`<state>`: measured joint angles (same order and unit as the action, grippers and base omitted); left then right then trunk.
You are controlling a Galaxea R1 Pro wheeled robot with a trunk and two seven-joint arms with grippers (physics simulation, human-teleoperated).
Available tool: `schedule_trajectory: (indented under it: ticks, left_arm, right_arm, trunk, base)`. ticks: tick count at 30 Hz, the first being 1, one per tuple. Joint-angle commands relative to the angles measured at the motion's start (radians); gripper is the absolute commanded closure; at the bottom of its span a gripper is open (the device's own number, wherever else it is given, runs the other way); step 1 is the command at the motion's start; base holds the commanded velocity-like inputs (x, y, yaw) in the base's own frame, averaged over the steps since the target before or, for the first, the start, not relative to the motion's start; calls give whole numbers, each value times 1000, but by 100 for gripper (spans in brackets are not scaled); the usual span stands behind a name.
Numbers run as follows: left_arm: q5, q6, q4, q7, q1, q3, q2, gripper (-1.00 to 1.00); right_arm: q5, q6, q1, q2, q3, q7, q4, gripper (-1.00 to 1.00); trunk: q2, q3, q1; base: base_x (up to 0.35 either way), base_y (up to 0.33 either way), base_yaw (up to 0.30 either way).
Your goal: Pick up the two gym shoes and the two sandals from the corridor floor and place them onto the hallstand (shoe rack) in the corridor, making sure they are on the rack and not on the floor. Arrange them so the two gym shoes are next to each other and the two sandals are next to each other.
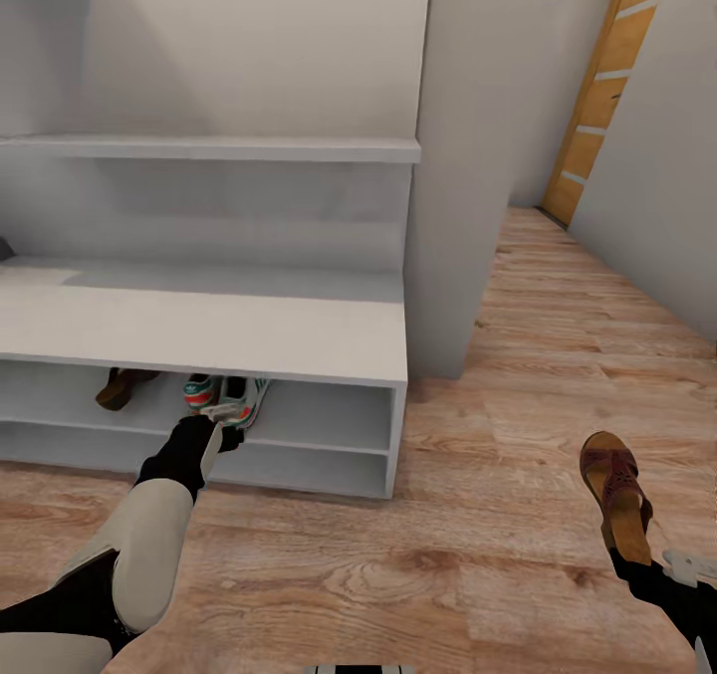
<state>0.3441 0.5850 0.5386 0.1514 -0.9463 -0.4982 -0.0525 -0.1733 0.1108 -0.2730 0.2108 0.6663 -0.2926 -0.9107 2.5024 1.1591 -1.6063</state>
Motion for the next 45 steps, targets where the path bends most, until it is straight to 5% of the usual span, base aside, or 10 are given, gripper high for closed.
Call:
schedule_trajectory:
  ticks: [1,11,14,20,24,27,30,35,43,45]
  left_arm:
    - [0,2,1,2,-1,-5,-1,-100]
    - [0,-14,2,-1,23,-5,-1,-100]
    - [-1,-170,1,-10,117,-6,0,-100]
    - [0,-360,5,-33,251,-5,1,-100]
    - [-2,-622,-1,-250,439,-5,59,-100]
    - [-39,-811,-11,-455,551,-16,113,-100]
    - [-91,-888,-13,-546,627,-30,129,-100]
    - [-135,-921,-12,-585,693,-39,135,-100]
    - [-144,-930,-14,-596,717,-40,133,-100]
    - [-144,-930,-15,-596,719,-41,133,-100]
  right_arm:
    - [-6,6,-1,-1,4,-7,-2,100]
    - [-6,6,0,-1,3,-7,-1,100]
    - [-7,6,0,-1,3,-7,1,100]
    - [-9,5,-1,-1,2,-7,4,100]
    - [-9,-10,6,-3,3,-6,34,100]
    - [-9,-102,10,-2,4,-5,117,100]
    - [-9,-187,11,-1,4,-5,173,100]
    - [-9,-245,12,-2,3,-6,200,100]
    - [-6,-260,12,-8,3,-4,235,100]
    - [-6,-273,13,-10,71,-4,262,100]
  trunk:
    - [0,1,1]
    - [0,1,1]
    - [0,1,1]
    - [0,1,1]
    - [0,1,1]
    - [0,1,1]
    - [0,1,1]
    - [0,1,1]
    - [0,1,1]
    - [0,1,1]
  base:
    - [-323,65,0]
    - [-325,73,0]
    - [-304,33,0]
    - [-185,5,0]
    - [-20,1,0]
    - [-4,0,0]
    - [-1,0,0]
    - [0,0,0]
    - [-1,1,0]
    - [-82,78,0]
